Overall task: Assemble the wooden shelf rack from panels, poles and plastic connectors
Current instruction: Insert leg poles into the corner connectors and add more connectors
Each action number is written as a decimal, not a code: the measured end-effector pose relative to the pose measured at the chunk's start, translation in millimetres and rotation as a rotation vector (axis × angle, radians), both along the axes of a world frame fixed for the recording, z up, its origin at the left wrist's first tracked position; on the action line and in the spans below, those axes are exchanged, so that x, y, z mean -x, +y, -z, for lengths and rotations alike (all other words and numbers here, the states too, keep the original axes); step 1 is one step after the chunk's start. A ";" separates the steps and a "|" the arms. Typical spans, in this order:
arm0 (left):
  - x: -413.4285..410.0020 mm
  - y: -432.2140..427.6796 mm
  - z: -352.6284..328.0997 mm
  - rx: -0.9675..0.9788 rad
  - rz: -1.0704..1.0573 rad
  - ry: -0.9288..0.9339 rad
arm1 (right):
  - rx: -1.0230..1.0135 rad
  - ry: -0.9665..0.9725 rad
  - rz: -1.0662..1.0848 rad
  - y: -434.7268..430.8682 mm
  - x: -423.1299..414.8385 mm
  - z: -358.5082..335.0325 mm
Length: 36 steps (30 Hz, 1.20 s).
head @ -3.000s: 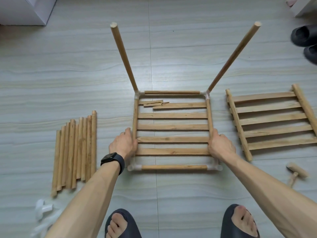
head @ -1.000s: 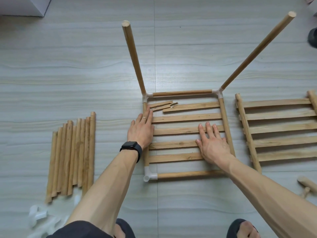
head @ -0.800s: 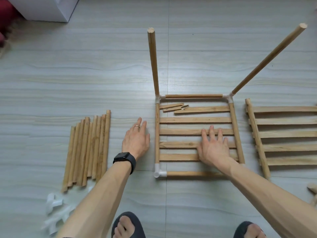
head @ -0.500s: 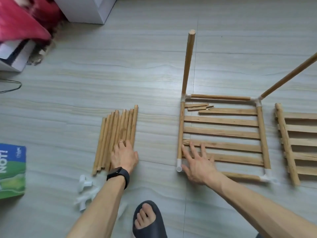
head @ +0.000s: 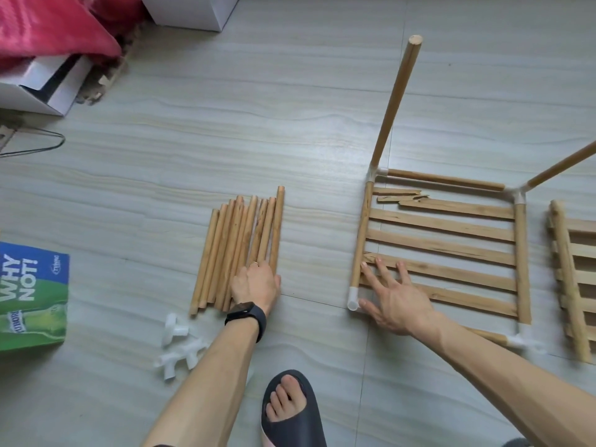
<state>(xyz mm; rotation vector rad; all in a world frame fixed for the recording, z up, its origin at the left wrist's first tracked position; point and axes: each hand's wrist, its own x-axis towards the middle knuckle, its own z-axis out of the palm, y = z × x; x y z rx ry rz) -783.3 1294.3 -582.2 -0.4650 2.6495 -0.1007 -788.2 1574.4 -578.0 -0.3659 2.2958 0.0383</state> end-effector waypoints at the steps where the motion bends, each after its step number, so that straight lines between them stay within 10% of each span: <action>1: 1.1 1.8 -1.0 -0.022 -0.023 -0.017 | 0.000 0.000 -0.001 0.4 0.2 0.8; 8: 19.7 -15.7 -22.9 -1.006 -0.622 -0.105 | 0.012 0.022 -0.005 5.6 -1.4 5.7; 12: 17.1 -24.8 -32.2 -1.188 -0.664 -0.215 | 0.022 0.040 -0.006 6.9 -1.7 6.5; 30: -9.5 23.9 -44.2 -1.253 -0.479 -0.364 | 0.168 -0.140 0.171 8.6 17.5 -12.0; 36: -16.1 42.1 -31.1 -0.818 -0.411 -0.178 | 0.149 -0.137 0.132 15.4 17.5 -13.9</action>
